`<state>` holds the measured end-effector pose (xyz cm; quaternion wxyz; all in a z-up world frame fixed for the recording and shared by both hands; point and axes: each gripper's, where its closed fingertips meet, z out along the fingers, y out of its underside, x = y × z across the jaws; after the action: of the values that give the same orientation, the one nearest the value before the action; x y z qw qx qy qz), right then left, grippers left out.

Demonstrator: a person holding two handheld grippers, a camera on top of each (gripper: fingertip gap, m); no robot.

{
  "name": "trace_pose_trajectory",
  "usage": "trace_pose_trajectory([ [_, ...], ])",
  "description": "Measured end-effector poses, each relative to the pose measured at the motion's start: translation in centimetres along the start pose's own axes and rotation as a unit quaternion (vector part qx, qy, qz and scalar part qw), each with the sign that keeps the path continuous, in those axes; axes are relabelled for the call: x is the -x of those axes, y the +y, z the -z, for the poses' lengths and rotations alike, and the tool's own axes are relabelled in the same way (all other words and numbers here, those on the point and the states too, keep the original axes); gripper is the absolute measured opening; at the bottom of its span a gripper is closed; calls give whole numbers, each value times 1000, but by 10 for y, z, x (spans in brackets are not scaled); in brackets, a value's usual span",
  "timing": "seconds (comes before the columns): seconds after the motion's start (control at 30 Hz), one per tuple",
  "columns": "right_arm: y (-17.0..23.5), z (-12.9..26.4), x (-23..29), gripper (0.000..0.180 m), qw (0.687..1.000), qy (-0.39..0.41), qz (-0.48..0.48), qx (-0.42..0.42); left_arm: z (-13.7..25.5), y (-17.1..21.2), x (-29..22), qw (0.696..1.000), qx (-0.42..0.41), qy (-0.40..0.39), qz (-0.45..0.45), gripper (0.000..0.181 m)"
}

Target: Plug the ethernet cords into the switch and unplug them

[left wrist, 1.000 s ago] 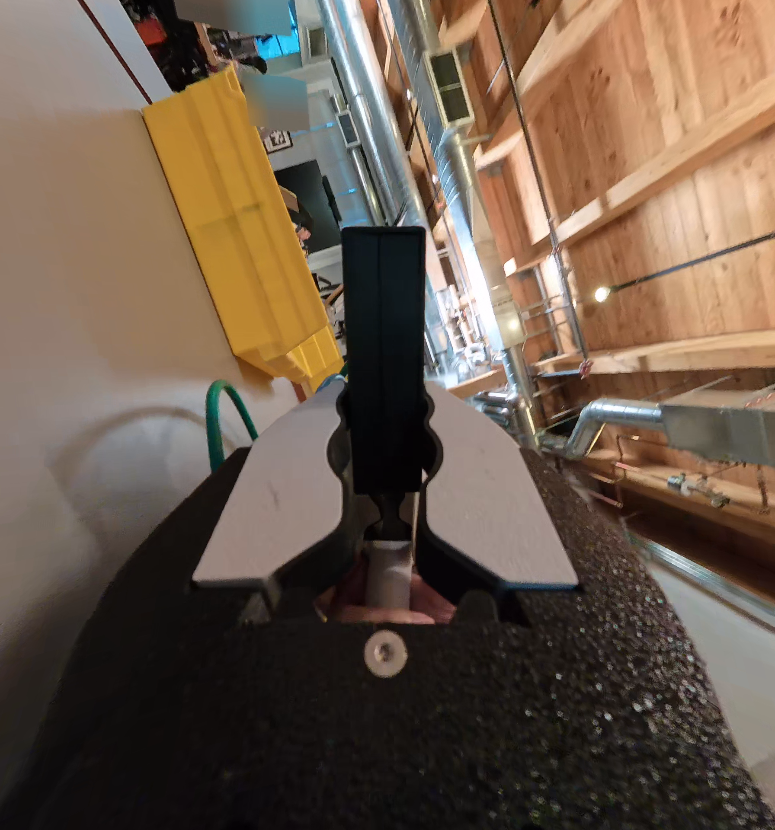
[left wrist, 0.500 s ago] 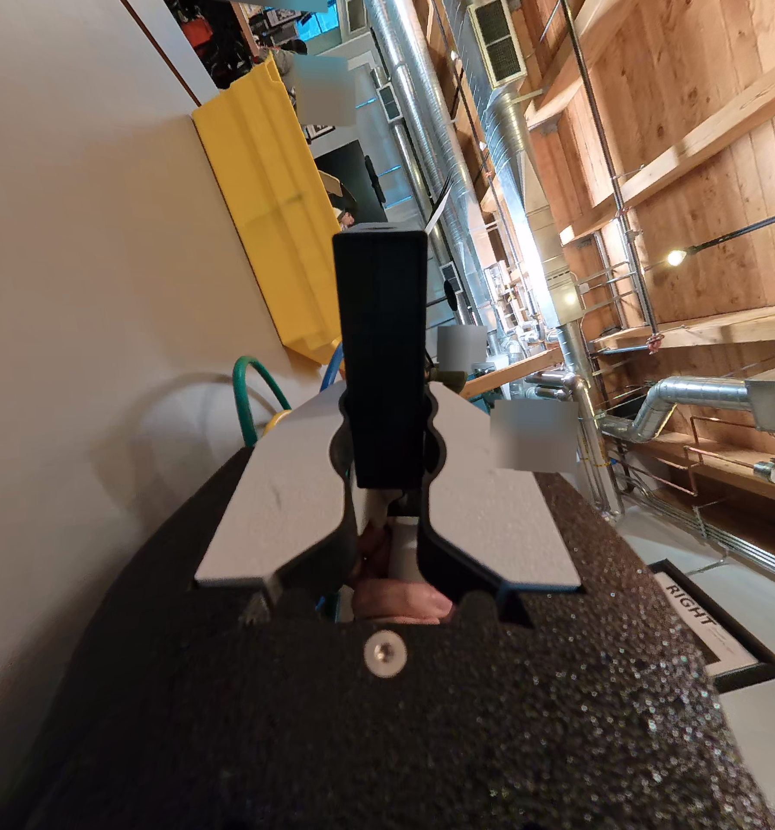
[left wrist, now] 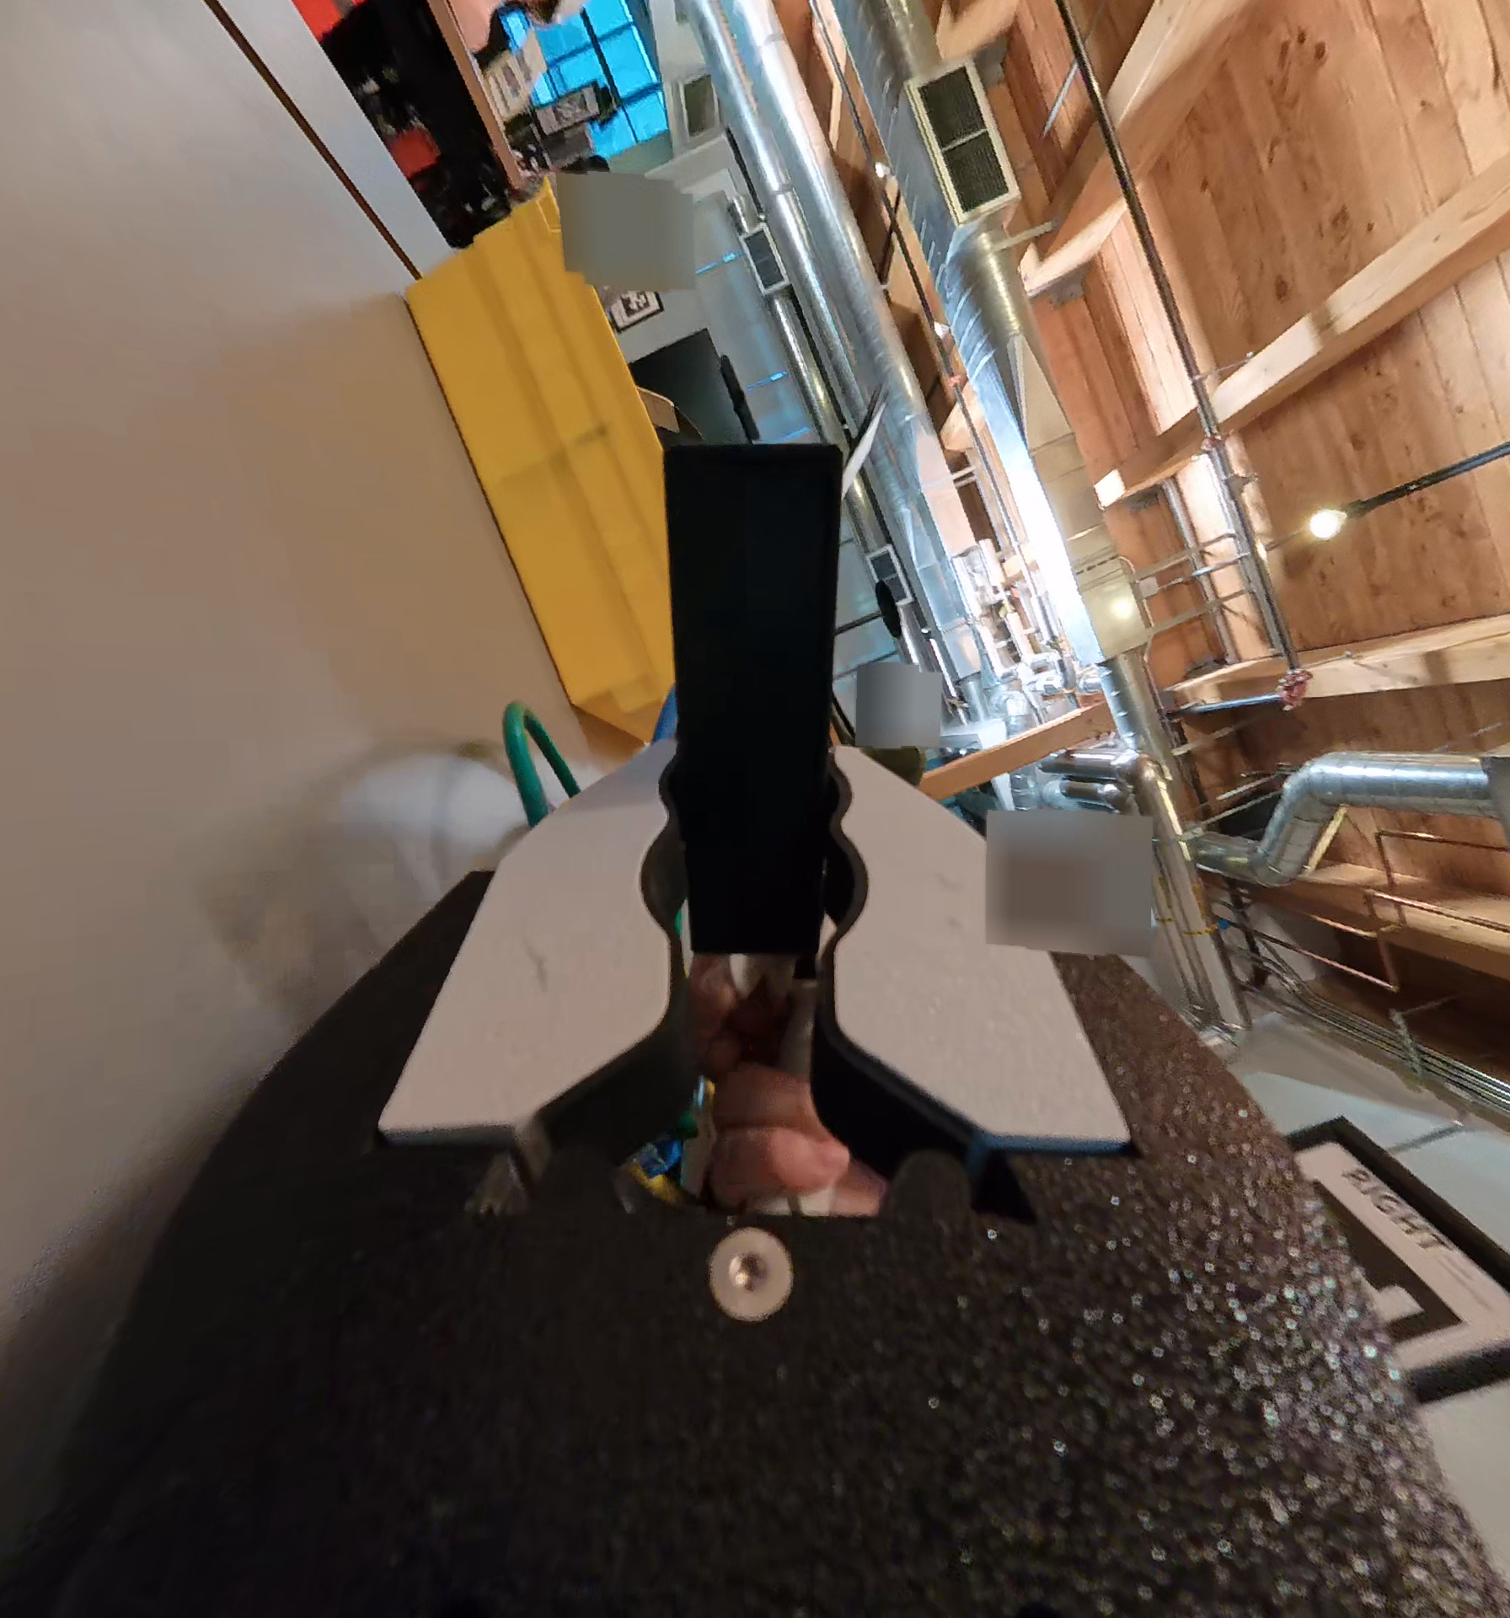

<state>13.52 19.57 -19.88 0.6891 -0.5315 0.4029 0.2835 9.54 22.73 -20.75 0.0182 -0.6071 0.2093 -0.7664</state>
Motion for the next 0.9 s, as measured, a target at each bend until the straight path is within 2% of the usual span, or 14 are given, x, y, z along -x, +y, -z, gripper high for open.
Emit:
trace_pose_trajectory([
  [0.07, 1, 0, 0, 7, 999, 4, 44, 29, 2, -7, -3, 1000, -16, 6, -1, 26],
  [0.23, -10, 8, 40, 7, 994, -58, 76, 49, 6, -19, -22, 999, -35, 35, -15, 26],
  [0.33, -18, 20, 79, 7, 980, -98, 137, 101, 17, -39, -29, 996, -70, 51, -1, 27],
  [0.43, -32, 32, 101, 8, 962, -106, 204, 148, 31, -61, -39, 992, -107, 68, 2, 27],
  [0.57, -76, 40, 103, 2, 948, -76, 257, 170, 53, -89, -58, 985, -149, 93, -6, 26],
  [0.67, -117, 41, 108, 1, 945, -61, 284, 151, 67, -103, -72, 980, -167, 106, -14, 27],
  [0.9, -199, 25, 129, 0, 929, -30, 345, 130, 73, -109, -74, 981, -160, 104, -33, 27],
])
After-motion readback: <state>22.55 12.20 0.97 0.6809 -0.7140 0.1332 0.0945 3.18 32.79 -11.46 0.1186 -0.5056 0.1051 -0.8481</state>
